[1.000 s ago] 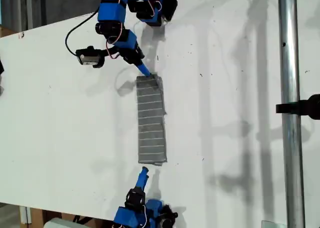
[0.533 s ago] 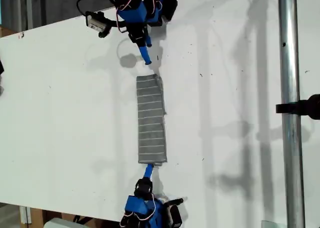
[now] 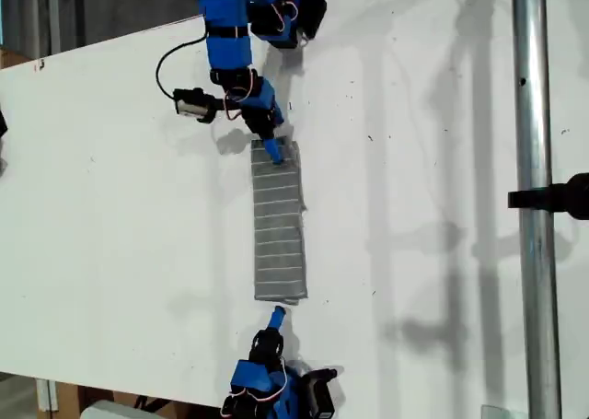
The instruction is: Grasp corners of a towel and fold twice.
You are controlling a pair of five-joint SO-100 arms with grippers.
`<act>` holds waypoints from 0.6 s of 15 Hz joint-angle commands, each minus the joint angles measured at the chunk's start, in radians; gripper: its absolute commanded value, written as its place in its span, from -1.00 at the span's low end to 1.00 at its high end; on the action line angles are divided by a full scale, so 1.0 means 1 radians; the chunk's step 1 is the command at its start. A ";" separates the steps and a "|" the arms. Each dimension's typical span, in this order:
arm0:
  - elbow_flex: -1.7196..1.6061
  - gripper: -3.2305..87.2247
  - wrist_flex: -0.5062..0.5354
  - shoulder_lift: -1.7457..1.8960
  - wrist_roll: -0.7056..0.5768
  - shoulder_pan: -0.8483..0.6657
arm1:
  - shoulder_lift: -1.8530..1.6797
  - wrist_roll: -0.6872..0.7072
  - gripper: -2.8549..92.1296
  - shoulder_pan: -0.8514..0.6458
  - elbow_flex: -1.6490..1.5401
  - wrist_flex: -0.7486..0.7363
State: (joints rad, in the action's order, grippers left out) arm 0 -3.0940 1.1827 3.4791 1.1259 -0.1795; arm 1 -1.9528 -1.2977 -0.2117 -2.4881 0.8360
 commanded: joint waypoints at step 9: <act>-0.012 -0.98 0.005 0.003 0.000 -0.020 | 0.072 0.092 -0.94 -0.038 0.233 0.012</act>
State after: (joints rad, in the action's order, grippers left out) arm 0 -3.1002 1.1827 3.4791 1.1259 -0.1795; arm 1 -1.7334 -1.2241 -0.2516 -2.3071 0.6504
